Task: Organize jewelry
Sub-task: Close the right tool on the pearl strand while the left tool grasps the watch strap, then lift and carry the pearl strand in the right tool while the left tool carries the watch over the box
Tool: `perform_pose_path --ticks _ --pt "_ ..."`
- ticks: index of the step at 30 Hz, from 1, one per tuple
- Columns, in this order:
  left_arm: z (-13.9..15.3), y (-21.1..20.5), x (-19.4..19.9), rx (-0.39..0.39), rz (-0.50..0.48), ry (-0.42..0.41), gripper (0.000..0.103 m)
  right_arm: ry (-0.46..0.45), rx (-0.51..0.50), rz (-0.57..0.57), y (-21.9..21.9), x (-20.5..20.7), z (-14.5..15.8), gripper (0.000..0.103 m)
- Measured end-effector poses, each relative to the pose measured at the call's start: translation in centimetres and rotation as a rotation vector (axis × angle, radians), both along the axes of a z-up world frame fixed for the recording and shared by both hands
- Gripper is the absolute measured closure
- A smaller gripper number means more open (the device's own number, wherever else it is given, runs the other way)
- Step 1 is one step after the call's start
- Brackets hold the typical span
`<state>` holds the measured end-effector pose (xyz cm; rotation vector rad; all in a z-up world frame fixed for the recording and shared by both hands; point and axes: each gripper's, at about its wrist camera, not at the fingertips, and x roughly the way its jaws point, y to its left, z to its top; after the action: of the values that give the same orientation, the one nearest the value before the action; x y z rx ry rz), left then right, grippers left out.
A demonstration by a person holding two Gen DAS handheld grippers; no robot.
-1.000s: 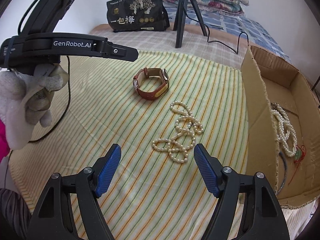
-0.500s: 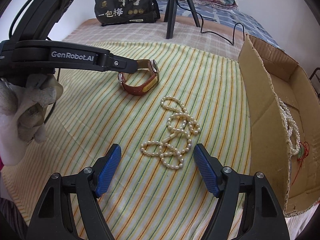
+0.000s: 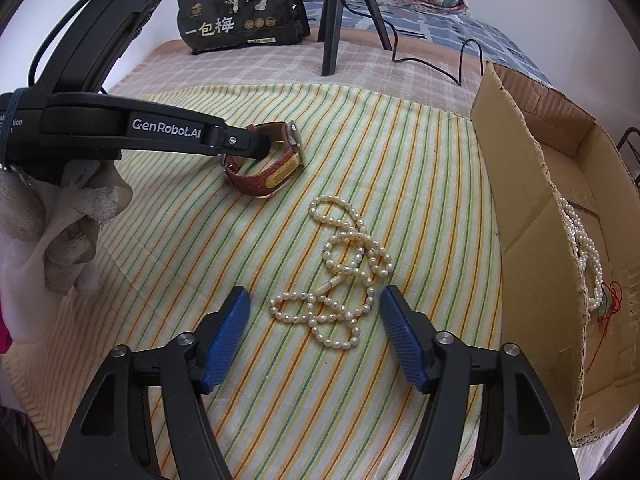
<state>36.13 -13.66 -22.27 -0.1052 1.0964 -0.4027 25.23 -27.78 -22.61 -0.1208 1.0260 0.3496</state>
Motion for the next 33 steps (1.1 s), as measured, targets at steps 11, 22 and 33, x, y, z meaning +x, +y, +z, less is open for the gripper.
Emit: perform_pose_path --ticks 11,22,33 --pt "0.2 -0.2 -0.4 0.020 0.024 -0.030 0.093 0.016 0.070 -0.022 -1.8 0.5 0.1 0.093" --pt "1.4 0.0 -1.6 0.027 0.016 -0.058 0.093 -0.024 0.125 -0.023 -2.3 -1.0 1.4 0.097" --pt "4.7 0.8 -4.0 -0.020 0.017 -0.111 0.093 -0.121 0.177 -0.030 -3.9 -3.6 5.5 0.097"
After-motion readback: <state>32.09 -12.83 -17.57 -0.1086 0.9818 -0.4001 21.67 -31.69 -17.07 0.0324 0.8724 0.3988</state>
